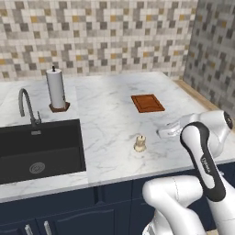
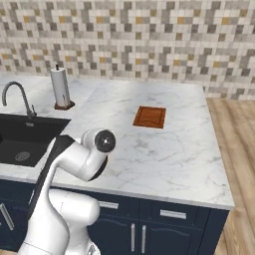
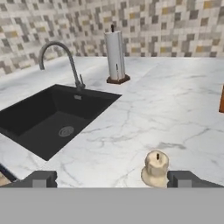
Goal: Pick the candle and candle from the dining table and place them in the open cabinet. Close the cabinet after placing the objects.
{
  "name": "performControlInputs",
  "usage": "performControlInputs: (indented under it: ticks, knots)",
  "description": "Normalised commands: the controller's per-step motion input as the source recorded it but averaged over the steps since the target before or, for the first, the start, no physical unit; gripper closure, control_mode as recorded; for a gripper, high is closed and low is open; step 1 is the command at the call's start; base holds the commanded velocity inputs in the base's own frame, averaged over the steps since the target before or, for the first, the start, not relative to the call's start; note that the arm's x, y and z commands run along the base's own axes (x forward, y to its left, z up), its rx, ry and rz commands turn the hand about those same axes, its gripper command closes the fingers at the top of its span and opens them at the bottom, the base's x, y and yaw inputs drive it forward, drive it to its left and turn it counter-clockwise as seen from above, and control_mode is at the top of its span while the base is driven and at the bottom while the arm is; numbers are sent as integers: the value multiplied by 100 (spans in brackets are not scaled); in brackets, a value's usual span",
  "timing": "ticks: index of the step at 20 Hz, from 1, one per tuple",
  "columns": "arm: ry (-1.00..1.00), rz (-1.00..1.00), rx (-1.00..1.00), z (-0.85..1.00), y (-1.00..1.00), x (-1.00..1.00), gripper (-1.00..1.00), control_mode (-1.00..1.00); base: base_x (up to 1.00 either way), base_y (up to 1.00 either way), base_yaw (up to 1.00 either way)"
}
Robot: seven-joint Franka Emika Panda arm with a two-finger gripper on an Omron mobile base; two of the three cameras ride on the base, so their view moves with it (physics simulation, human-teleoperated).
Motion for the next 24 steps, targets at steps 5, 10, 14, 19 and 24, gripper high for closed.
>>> performControlInputs:
  ticks: [5, 10, 14, 19, 24]
  knots:
    - [-2, 13, 0, -41, -31, 14, -100, -100, 0, 0, 0]
    - [-9, 10, 0, -39, -29, 16, -100, -100, 0, 0, 0]
    - [-11, 6, 0, -26, -14, 24, -100, -100, 0, 0, 0]
    - [-10, 7, -3, -30, -4, 31, -100, -100, 0, 0, 0]
    - [-2, 9, -8, -13, -5, 23, -100, -100, 0, 0, 0]
